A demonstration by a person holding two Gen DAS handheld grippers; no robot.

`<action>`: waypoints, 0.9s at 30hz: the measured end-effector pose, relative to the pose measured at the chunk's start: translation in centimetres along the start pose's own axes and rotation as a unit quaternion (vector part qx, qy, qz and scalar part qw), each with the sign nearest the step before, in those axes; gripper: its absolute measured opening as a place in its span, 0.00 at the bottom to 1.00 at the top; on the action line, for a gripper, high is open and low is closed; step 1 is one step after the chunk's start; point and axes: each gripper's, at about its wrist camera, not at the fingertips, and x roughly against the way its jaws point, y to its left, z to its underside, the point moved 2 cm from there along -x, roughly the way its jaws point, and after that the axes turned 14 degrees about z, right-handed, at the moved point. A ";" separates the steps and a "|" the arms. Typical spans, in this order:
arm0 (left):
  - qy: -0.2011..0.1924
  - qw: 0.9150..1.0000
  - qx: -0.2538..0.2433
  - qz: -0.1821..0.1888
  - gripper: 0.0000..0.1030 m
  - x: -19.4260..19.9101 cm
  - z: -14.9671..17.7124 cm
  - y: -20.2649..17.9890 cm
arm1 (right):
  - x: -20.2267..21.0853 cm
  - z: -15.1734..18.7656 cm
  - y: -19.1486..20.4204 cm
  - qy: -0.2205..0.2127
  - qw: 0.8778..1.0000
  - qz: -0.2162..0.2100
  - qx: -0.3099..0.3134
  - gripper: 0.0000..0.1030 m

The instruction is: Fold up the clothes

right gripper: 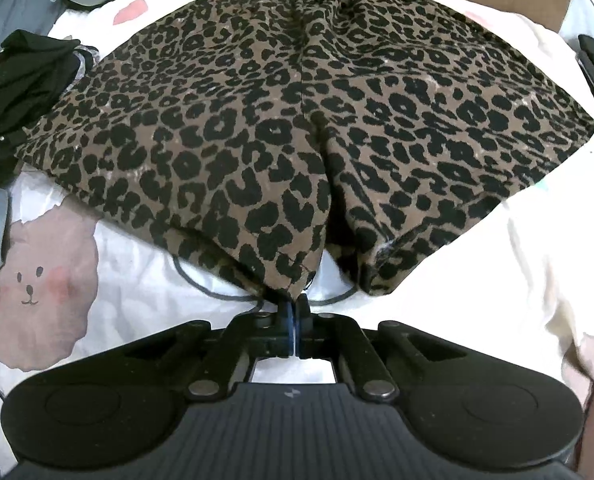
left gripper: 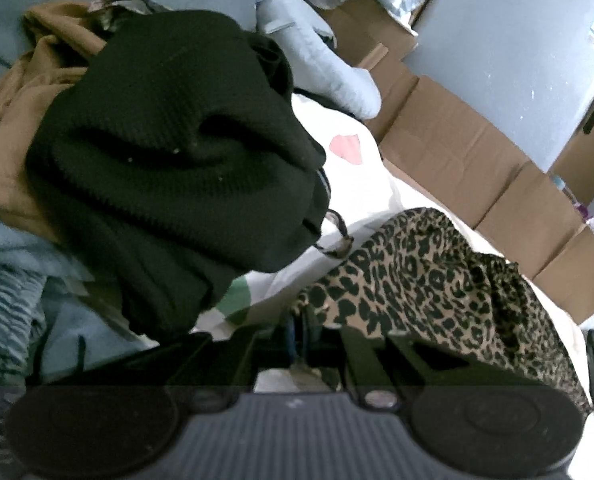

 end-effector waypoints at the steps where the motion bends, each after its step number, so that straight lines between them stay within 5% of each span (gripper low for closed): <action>1: 0.004 1.000 0.000 -0.004 0.03 -0.3 0.2 0.1 | -0.1 0.3 -0.1 0.002 1.000 -0.001 0.000 0.00; 7: 0.034 0.999 0.018 -0.016 0.06 -2.2 1.5 1.5 | -0.4 0.8 -0.9 0.011 1.000 -0.011 0.001 0.00; 10: 0.030 0.999 0.021 -0.017 0.13 -1.8 1.5 1.2 | 0.3 1.0 -1.2 0.017 1.000 -0.017 0.014 0.01; 14: 0.032 0.999 0.000 -0.025 0.36 -1.1 1.3 -0.1 | 1.8 0.6 -0.8 -0.002 0.999 -0.038 0.036 0.03; 20: 0.030 0.999 0.003 -0.016 0.43 0.5 0.9 -1.7 | 4.3 -0.9 -0.7 -0.042 0.995 -0.046 0.076 0.13; 24: 0.021 1.000 -0.013 -0.013 0.59 0.9 0.7 -3.4 | 5.2 -2.8 -0.9 -0.068 0.992 -0.046 0.099 0.19; 27: 0.014 1.000 -0.014 -0.003 0.59 0.8 0.7 -4.3 | 5.3 -4.5 -1.2 -0.079 0.991 -0.041 0.098 0.19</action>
